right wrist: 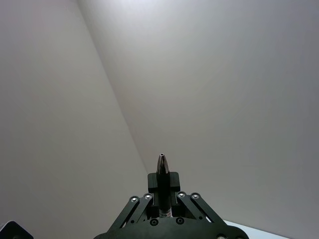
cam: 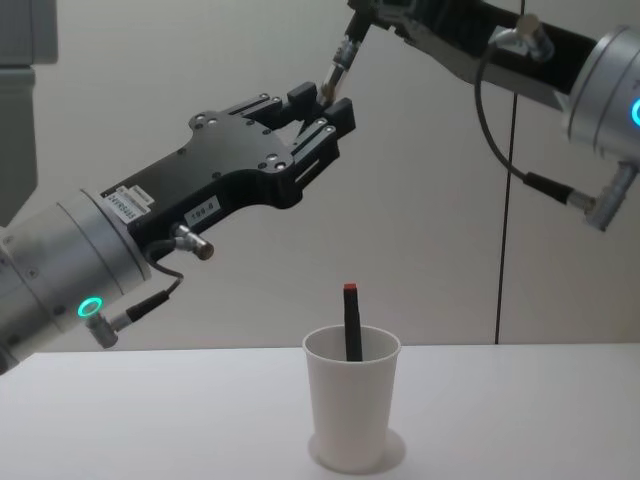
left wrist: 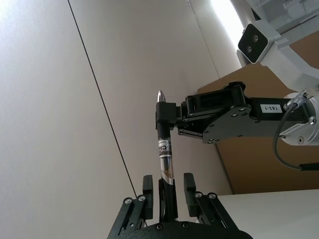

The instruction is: Place the pen into the pen holder.

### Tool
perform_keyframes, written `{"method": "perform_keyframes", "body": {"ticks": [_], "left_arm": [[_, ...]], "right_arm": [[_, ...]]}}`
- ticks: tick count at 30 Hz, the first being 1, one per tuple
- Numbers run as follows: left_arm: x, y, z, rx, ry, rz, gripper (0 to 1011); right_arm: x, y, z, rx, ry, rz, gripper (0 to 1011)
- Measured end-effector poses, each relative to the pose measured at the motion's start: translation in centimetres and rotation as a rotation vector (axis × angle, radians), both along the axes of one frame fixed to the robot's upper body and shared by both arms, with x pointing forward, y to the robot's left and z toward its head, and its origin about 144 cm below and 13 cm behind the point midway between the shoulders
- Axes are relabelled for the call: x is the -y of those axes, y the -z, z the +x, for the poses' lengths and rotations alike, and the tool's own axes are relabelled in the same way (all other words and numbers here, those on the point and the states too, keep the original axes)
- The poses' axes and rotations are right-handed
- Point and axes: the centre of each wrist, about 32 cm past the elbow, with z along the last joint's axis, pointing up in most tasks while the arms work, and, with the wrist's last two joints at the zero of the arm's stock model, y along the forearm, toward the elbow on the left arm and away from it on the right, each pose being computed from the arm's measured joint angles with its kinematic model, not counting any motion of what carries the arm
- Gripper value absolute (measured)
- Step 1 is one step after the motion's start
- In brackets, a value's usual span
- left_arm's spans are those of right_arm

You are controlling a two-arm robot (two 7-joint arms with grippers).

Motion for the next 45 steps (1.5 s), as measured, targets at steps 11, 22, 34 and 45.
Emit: {"method": "perform_keyframes", "body": {"ticks": [11, 22, 34, 45], "left_arm": [[0.0, 0.0, 0.0, 0.0, 0.0, 0.0, 717], [0.0, 0.0, 0.0, 0.0, 0.0, 0.0, 1003], [0.0, 0.0, 0.0, 0.0, 0.0, 0.0, 1004], [0.0, 0.0, 0.0, 0.0, 0.0, 0.0, 1004]], "right_arm": [[-0.1, -0.2, 0.0, 0.002, 0.008, 0.007, 107], [-0.1, -0.2, 0.0, 0.016, 0.052, -0.001, 107], [-0.4, 0.5, 0.2, 0.059, 0.182, -0.048, 107], [-1.2, 2.5, 1.1, 0.126, 0.331, -0.118, 107]]}}
